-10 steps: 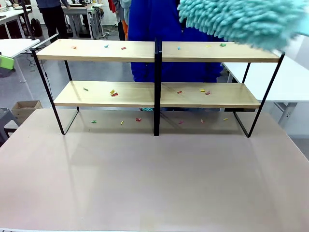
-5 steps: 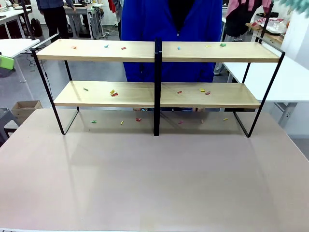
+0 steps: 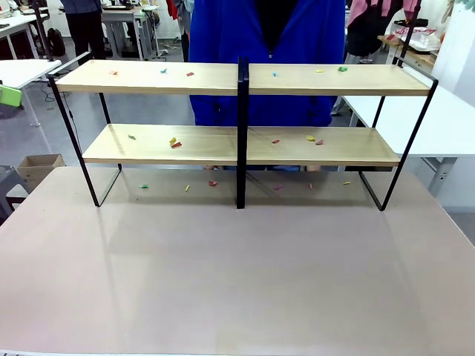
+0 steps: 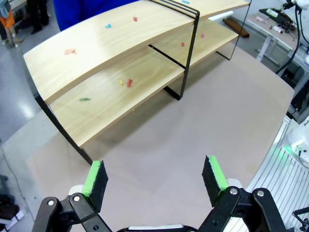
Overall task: Clean the shelves.
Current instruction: Pick up the Duster when the human hands it over, then clean a randomly selected level of the Shelf with the Duster.
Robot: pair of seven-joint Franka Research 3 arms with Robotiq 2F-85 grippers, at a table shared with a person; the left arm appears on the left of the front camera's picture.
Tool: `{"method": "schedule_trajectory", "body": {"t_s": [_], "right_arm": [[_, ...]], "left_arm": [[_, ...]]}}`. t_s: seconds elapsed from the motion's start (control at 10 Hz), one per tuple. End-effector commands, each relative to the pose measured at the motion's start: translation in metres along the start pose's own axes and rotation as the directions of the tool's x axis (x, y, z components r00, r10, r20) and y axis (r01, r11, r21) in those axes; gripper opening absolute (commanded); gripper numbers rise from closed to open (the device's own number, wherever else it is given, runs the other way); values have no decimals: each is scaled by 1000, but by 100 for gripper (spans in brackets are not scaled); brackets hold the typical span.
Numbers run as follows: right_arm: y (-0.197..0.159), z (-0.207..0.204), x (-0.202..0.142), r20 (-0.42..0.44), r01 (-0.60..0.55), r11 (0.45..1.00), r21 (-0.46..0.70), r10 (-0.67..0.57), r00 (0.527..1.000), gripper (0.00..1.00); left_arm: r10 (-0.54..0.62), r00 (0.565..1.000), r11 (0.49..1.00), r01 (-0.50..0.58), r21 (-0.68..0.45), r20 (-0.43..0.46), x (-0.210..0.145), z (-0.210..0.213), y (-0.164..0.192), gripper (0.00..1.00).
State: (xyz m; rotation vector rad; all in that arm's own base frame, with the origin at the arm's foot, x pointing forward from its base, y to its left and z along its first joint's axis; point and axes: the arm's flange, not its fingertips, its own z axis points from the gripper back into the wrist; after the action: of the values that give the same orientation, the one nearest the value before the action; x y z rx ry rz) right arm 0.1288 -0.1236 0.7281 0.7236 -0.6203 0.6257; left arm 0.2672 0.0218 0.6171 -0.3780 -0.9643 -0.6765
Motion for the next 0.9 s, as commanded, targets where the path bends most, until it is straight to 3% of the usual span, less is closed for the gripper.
{"method": "schedule_trajectory", "body": {"t_s": [0.0,0.8], "right_arm": [[11,5,-3,13,2,1000,2,-2,1000,0],[11,5,-3,13,2,1000,2,-2,1000,0]], "left_arm": [[-5,1000,1000,5,-12,8,0,0,1,100],[-5,1000,1000,5,-12,8,0,0,1,100]]}}
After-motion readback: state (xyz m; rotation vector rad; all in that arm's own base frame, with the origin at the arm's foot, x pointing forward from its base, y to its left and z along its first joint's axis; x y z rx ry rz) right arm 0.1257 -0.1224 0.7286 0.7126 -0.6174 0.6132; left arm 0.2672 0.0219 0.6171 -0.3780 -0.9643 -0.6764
